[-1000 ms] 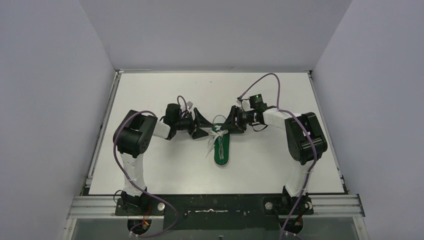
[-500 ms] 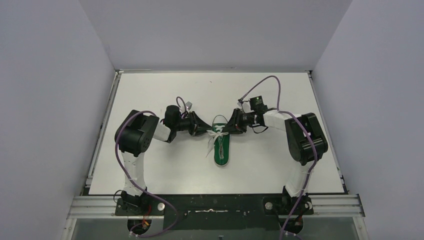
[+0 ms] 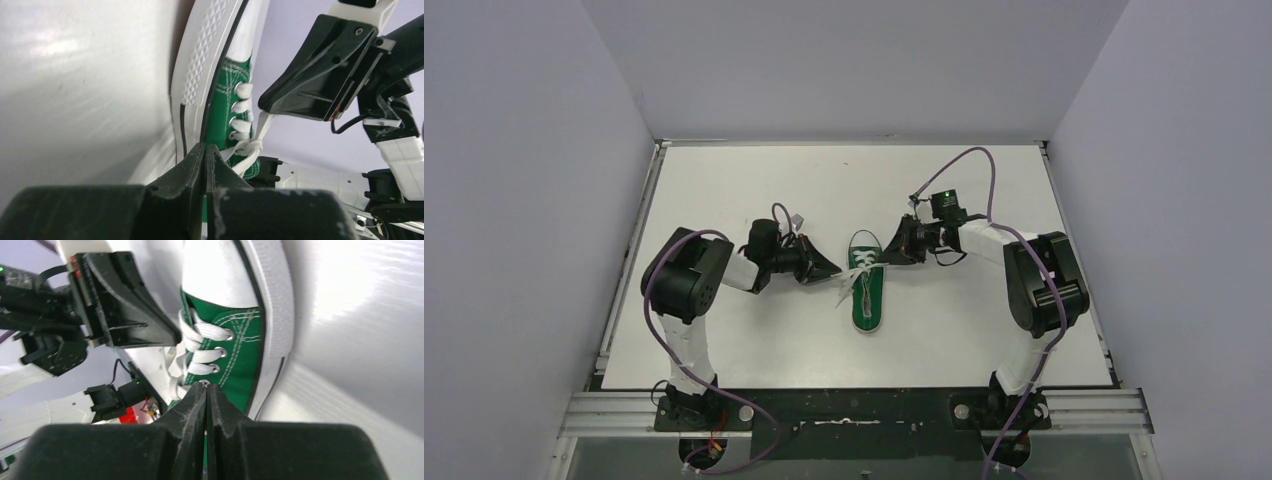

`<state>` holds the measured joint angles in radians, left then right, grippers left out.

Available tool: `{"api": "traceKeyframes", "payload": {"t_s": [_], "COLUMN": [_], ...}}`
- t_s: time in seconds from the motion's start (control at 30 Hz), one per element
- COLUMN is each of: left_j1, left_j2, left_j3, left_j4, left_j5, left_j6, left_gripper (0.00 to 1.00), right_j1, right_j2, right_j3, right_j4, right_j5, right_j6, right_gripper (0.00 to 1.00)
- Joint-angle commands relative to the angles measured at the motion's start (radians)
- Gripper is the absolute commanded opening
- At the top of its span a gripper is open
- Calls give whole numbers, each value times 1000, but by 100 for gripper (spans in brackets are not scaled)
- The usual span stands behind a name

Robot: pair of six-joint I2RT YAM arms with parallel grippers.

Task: Tie the shoes

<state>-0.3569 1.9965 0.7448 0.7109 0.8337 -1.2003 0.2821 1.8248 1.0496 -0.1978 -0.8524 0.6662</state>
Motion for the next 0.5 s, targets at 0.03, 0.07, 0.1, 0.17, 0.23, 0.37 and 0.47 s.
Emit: {"api": "traceKeyframes", "payload": {"t_s": [0.03,0.07,0.1,0.17,0.23,0.37,0.47], "left_j1": [8,9,8,7,7,3,3], "left_j2": [-105,-116,-124,-131,-134,-143,-166], "left_j3": [-14,-16,-16,-16,-19,-34,-27], "left_j4": [-149,-184,-222,-274,-312,-328,-362], "left_j5": [-47,-61,-76,-93,-106,-119,-132], "left_j6": [148,173,195,230,261,291,317], "left_gripper": [0,0,0,0,0,0,0], "right_j1": [-7,-6,-7,-6,-7,-6,-2], "right_j2": [-50,-45,-42,-31,-33,-30,-47], "right_j3": [24,29,31,35,21,5,-7], "right_j4": [-76,-94,-110,-145,-145,-147,-135], "right_j5": [147,168,195,250,294,326,338], "right_j6": [-89,-102,-110,-131,-141,-146,-142], "right_gripper": [0,0,0,0,0,0,0]}}
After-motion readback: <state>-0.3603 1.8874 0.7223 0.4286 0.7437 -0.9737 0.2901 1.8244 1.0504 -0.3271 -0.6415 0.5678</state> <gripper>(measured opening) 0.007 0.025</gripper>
